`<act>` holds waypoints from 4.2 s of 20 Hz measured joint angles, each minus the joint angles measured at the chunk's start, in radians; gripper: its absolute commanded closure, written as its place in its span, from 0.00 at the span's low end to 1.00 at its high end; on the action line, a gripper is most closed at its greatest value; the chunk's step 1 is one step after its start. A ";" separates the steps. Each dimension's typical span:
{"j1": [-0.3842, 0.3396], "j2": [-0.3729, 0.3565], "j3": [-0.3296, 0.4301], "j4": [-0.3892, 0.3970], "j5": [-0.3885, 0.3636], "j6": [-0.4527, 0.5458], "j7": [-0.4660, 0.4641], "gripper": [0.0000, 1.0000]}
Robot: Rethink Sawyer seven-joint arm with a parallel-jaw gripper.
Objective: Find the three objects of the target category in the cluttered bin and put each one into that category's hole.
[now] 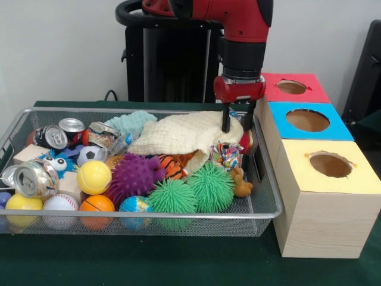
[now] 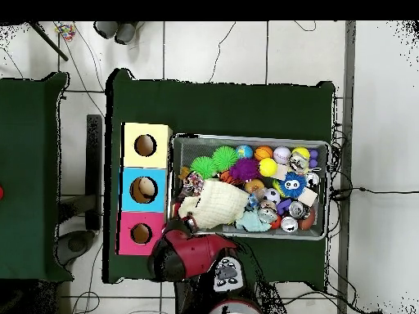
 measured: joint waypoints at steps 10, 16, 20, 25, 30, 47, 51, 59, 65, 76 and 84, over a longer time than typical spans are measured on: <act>0.028 0.000 -0.022 -0.005 -0.001 0.000 0.000 0.00; 0.041 0.000 -0.033 -0.005 -0.001 -0.005 0.000 0.00; 0.039 0.008 -0.035 -0.005 -0.001 -0.024 0.000 0.00; 0.039 0.017 -0.042 0.001 -0.010 -0.079 0.000 0.00; 0.039 0.022 -0.045 0.002 -0.020 -0.102 0.000 0.00; 0.034 0.075 -0.061 0.003 -0.037 -0.201 0.000 0.00; 0.034 0.077 -0.061 0.003 -0.036 -0.205 0.000 0.00; 0.073 -0.002 -0.059 -0.003 0.035 0.008 0.000 0.00; 0.089 -0.049 -0.050 -0.028 0.074 0.166 0.000 0.00; 0.078 -0.019 -0.021 -0.176 0.107 0.437 0.000 0.00; 0.017 0.037 0.033 -0.367 0.147 0.617 0.000 0.00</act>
